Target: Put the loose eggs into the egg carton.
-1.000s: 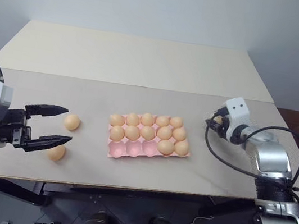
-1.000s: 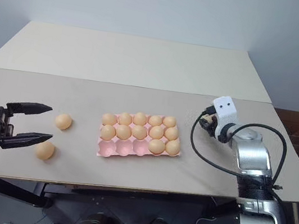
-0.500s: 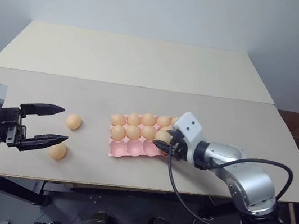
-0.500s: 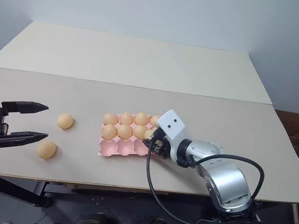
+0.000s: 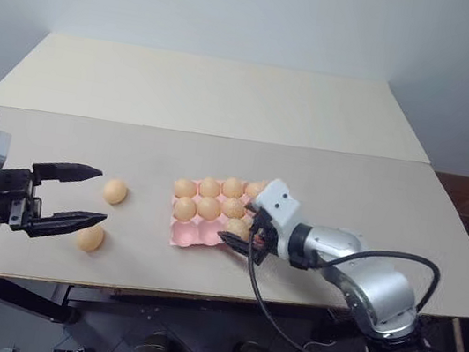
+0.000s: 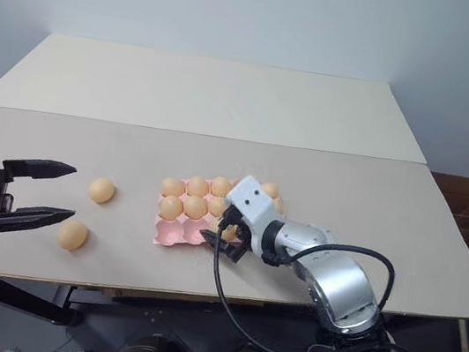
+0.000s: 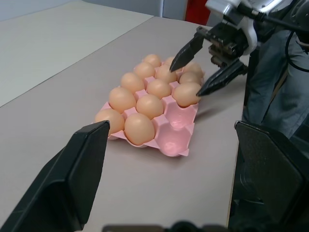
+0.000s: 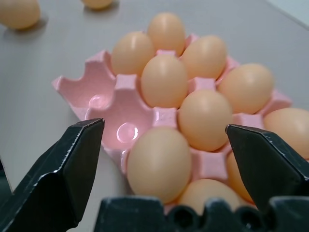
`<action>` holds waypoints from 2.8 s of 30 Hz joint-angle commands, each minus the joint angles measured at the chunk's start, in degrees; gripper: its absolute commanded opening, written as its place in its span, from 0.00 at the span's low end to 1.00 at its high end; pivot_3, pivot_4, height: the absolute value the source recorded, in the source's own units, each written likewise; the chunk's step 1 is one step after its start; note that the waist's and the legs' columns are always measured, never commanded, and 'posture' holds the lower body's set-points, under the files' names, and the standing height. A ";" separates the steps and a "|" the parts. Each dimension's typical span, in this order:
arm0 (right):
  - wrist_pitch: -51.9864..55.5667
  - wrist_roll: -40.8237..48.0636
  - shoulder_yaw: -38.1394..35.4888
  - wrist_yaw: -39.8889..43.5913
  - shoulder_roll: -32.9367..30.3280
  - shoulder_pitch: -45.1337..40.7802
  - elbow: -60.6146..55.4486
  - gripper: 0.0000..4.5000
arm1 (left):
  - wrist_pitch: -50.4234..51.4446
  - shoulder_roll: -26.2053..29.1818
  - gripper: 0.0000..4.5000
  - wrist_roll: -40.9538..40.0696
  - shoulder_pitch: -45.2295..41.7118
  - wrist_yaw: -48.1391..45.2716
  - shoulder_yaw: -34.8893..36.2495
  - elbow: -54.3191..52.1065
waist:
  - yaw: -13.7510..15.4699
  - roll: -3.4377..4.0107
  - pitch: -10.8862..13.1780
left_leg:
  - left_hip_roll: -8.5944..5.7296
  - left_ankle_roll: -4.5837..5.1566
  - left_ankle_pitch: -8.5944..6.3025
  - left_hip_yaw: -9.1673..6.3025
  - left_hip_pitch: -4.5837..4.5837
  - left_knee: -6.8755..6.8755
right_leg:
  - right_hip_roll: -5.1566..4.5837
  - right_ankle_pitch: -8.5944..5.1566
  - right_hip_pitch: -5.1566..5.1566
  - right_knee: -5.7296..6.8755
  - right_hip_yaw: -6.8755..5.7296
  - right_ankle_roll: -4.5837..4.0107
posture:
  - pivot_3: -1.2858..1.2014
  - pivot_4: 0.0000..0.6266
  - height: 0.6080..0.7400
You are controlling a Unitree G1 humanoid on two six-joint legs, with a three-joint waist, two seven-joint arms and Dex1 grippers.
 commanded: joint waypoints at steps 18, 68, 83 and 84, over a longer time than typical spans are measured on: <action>-31.84 6.15 -39.13 30.91 -25.74 28.53 8.54 1.00 | -0.03 -0.33 1.00 0.20 11.99 -1.06 14.29 0.21 | -0.27 -0.03 -0.01 | 0.05 0.00 -0.01 0.06 0.27 -0.04 | -0.01 -0.32 0.17 -0.06 0.01 0.07 | 0.52 0.24 1.00; -28.61 14.55 -36.71 19.93 -24.36 24.62 0.66 1.00 | 11.26 -3.98 0.37 7.56 -9.84 19.61 -19.65 -11.41 | 1.53 -0.05 -0.03 | -0.08 -0.01 -0.02 -0.05 0.54 -0.03 | -0.04 -0.44 0.66 -0.11 0.02 -0.32 | 0.52 0.24 1.00; -28.77 14.55 -36.54 16.83 -22.92 25.47 -1.02 1.00 | 3.35 -18.14 0.58 19.97 -27.93 16.27 -44.00 1.99 | 1.04 -0.08 -0.01 | -0.11 0.03 -0.02 -0.17 0.41 0.03 | 0.03 0.00 0.68 -0.23 0.03 0.12 | 0.52 0.24 1.00; -28.77 14.61 -36.55 16.76 -22.97 25.52 -1.09 1.00 | 3.28 -18.58 0.65 20.00 -27.93 16.13 -44.13 1.78 | 1.04 -0.08 -0.02 | -0.11 0.03 -0.02 -0.17 0.41 0.03 | 0.03 0.00 0.68 -0.23 0.03 0.13 | 0.52 0.24 1.00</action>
